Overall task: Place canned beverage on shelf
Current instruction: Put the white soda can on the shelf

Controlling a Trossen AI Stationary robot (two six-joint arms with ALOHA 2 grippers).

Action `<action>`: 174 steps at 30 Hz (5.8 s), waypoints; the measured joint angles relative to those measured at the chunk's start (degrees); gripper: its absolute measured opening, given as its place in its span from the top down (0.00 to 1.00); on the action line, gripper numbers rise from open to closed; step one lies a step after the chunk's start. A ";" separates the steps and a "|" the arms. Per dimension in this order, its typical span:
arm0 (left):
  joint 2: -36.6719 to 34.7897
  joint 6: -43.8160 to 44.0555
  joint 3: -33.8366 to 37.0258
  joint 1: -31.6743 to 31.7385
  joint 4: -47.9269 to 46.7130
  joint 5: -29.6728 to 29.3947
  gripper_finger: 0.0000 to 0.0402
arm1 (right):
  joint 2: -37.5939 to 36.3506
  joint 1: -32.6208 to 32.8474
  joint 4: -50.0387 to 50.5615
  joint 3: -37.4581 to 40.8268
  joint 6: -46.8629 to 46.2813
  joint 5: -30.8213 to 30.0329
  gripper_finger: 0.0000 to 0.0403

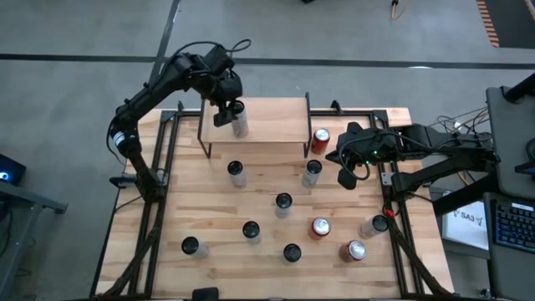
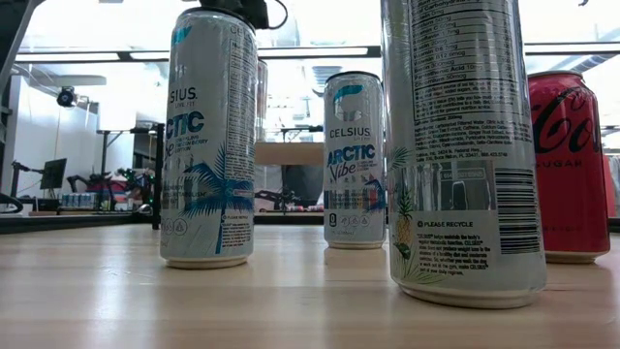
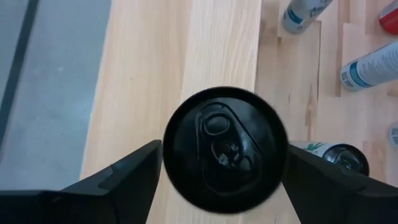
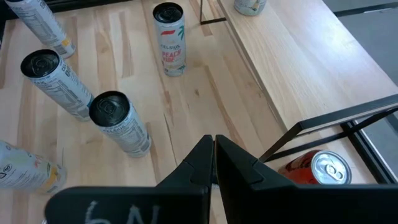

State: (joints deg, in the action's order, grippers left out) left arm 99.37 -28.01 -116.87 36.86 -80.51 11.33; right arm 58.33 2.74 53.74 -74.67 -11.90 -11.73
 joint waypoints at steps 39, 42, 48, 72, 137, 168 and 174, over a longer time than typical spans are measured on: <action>-42.83 27.43 59.87 -27.76 56.72 -12.28 0.88 | 4.59 0.00 -27.31 7.56 4.60 -0.39 0.98; -43.36 28.60 66.31 -27.22 63.07 -13.93 0.93 | 7.64 0.00 -30.46 7.60 5.68 -0.43 0.98; -42.13 29.04 72.78 -25.19 70.01 -19.49 0.99 | 13.70 -0.92 -38.42 7.36 9.67 -2.32 0.98; -39.34 27.26 73.41 -17.37 74.95 -19.31 1.00 | 29.66 -12.91 -45.58 -0.37 8.28 -0.32 0.98; -35.69 15.00 73.52 -4.50 79.53 -2.23 1.00 | 32.52 -14.69 -47.21 -3.72 15.41 -0.26 0.98; -29.68 15.02 73.52 -0.59 85.62 -10.88 1.00 | 32.52 -14.95 -45.00 -3.69 15.58 -0.26 0.98; -31.06 14.99 73.52 -0.70 84.35 -10.43 1.00 | 32.52 -14.95 -44.98 -3.67 15.82 -0.26 0.98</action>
State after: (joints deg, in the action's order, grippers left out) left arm 68.31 -13.02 -43.35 36.16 3.83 0.91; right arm 90.85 -12.21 8.76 -78.35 3.92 -11.99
